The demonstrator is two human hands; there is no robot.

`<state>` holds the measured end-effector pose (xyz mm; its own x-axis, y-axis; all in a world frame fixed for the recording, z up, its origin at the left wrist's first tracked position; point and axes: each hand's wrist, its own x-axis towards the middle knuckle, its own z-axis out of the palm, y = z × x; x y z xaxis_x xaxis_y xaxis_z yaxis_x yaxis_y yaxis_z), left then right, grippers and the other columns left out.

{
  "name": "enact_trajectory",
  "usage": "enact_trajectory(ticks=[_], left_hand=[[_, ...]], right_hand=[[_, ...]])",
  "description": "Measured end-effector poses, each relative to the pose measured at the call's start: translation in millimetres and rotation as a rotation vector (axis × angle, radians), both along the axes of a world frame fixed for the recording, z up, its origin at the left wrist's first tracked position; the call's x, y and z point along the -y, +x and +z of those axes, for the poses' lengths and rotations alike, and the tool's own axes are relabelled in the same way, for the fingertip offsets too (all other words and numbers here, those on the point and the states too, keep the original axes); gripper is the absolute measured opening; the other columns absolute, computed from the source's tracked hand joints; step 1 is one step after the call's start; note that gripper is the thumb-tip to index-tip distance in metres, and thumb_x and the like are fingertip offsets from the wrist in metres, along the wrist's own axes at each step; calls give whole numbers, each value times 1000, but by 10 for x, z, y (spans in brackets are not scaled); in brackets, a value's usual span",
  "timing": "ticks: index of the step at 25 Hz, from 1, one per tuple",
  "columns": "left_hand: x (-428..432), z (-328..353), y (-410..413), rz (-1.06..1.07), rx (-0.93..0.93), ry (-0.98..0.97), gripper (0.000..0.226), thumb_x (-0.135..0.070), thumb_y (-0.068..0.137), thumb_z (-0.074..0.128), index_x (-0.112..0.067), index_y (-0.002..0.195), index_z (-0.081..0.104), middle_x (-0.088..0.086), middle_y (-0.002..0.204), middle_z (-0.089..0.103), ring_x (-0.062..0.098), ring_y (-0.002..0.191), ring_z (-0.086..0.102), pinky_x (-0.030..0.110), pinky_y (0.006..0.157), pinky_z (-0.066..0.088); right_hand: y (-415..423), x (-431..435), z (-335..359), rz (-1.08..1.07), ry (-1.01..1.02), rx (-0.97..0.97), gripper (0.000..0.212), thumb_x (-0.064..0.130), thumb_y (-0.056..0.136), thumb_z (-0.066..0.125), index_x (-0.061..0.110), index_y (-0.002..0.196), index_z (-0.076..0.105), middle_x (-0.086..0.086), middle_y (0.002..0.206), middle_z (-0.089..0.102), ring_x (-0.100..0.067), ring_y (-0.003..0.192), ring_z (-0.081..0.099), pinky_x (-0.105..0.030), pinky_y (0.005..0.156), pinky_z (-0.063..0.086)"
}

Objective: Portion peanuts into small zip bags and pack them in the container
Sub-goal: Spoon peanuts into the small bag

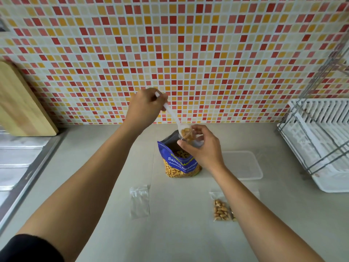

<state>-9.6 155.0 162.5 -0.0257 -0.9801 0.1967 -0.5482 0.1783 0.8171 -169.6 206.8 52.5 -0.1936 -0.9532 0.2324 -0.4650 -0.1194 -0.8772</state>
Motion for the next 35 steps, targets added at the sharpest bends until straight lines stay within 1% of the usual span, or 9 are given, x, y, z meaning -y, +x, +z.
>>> enact_trajectory(ticks=[3,6,10,12,15,17,20,28,35], left_hand=[[28,139,72,98,31,-153,19,-25,95,49,-12,90,63,-1,74,64,7,53,50,15,48,41],[93,-87,156,185,6,-59,22,-28,95,48,-13,94,64,7,86,68,15,67,59,30,64,53],[-80,-685,-127,23,772,42,30,-37,94,43,-19,104,65,6,110,61,24,121,46,58,103,31],[-134,-853,-230,-53,846,182,28,-34,96,40,-20,103,64,4,113,57,22,126,40,65,105,21],[-7,-966,-202,-37,658,336,25,-35,95,43,-18,84,57,2,88,55,22,94,54,58,98,36],[54,-968,-179,-82,485,401,25,-35,94,49,-15,83,59,2,75,56,19,77,55,35,78,48],[44,-930,-145,-54,188,473,23,-30,93,53,-9,88,62,1,71,57,12,68,54,20,55,40],[10,-865,-116,72,-229,454,26,-23,97,48,-3,103,62,2,84,60,10,74,55,16,60,39],[20,-797,48,186,-356,532,21,-23,97,46,-7,103,58,8,102,62,16,98,55,38,85,30]], right_hand=[[-17,-9,6,4,31,84,49,41,68,79,28,108,55,18,95,60,2,82,58,-19,69,50],[-86,-48,-54,-16,31,151,49,39,68,79,28,108,54,14,97,61,0,84,58,-19,70,51],[-147,-129,-90,-7,12,180,50,34,71,78,22,113,54,18,93,59,3,87,56,-3,65,44],[-157,-142,-93,12,19,174,49,34,72,77,22,114,53,19,94,57,3,88,55,-2,66,43],[-170,-126,-95,39,24,183,48,36,71,77,28,111,51,17,94,57,0,90,56,-8,70,47],[-190,-112,-94,48,28,191,48,37,71,77,29,111,51,16,94,58,-1,91,56,-12,72,48],[-202,-109,-97,52,27,207,48,36,71,78,29,111,51,16,95,58,0,92,56,-12,75,48],[-269,-101,-120,4,18,298,50,35,71,78,28,113,53,11,103,60,-8,97,58,-20,75,51],[-300,-103,-104,-28,15,205,51,36,70,78,25,114,54,14,99,59,-9,91,59,-17,70,52]])
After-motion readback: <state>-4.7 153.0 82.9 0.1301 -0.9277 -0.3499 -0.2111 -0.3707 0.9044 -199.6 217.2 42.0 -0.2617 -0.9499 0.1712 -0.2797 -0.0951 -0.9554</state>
